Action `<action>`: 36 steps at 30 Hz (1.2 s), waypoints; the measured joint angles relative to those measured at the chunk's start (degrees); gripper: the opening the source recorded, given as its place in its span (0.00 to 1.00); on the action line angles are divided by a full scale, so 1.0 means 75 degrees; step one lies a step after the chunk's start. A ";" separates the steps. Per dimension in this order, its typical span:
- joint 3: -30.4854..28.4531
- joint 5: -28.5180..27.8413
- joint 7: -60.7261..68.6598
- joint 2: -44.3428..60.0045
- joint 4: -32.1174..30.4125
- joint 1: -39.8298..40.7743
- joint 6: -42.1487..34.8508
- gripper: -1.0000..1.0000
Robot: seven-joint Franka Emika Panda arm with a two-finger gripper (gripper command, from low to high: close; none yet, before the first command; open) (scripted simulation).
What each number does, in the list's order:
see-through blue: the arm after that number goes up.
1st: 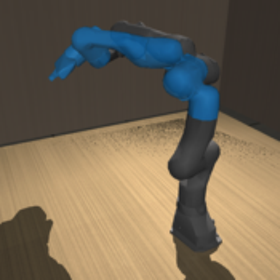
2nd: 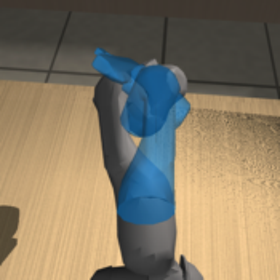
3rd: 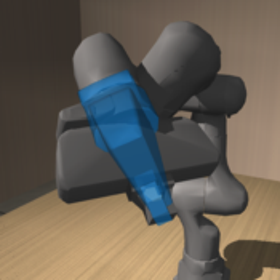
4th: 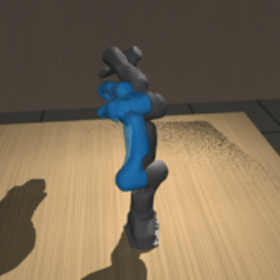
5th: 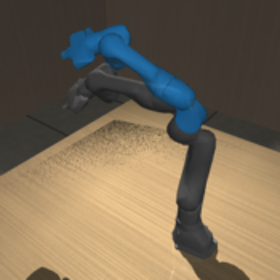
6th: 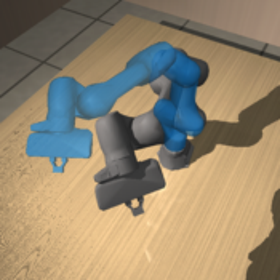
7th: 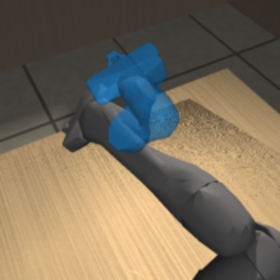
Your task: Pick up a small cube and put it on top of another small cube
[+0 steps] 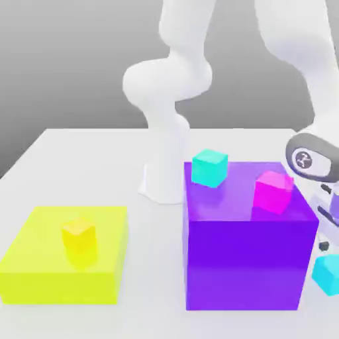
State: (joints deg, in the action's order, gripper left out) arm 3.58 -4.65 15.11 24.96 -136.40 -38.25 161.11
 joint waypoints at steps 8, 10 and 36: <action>0.0063 0.0031 0.0051 -0.0404 -0.0077 0.0035 -0.0350 0.00; 0.0137 0.0145 0.0130 -0.0919 -0.0178 0.0091 -0.0739 0.00; -0.0894 0.0193 -0.3690 -0.6100 -0.0054 0.1401 -0.6050 0.00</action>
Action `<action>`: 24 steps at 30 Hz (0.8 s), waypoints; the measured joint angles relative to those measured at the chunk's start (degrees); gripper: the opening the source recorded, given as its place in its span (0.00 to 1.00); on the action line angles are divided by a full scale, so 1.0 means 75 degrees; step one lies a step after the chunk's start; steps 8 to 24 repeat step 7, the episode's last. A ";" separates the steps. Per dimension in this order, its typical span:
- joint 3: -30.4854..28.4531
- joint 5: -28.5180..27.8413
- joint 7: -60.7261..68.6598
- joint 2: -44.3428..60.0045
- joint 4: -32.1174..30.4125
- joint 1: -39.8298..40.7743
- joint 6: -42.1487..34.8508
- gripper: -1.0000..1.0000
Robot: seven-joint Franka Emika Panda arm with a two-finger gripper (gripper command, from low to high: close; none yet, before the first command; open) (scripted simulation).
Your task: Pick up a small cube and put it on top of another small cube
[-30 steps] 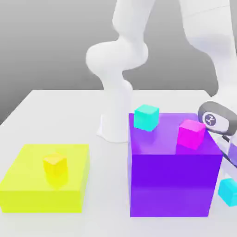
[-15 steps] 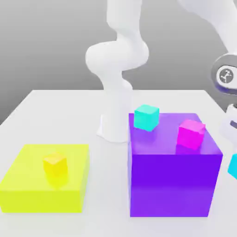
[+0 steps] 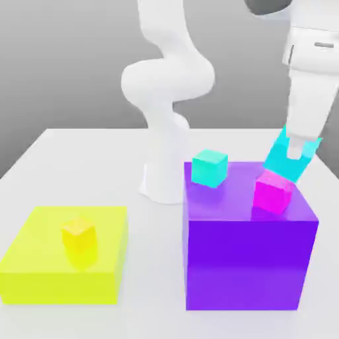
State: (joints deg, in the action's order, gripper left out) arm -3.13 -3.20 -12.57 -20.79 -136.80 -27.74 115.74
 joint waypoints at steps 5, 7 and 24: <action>0.0039 0.0311 -0.0367 0.0187 -0.0880 0.0007 0.1095 1.00; 0.0039 0.0312 -0.0366 0.0187 -0.0880 0.0007 0.1094 1.00; 0.0039 0.0312 -0.0366 0.0187 -0.0880 0.0007 0.1094 1.00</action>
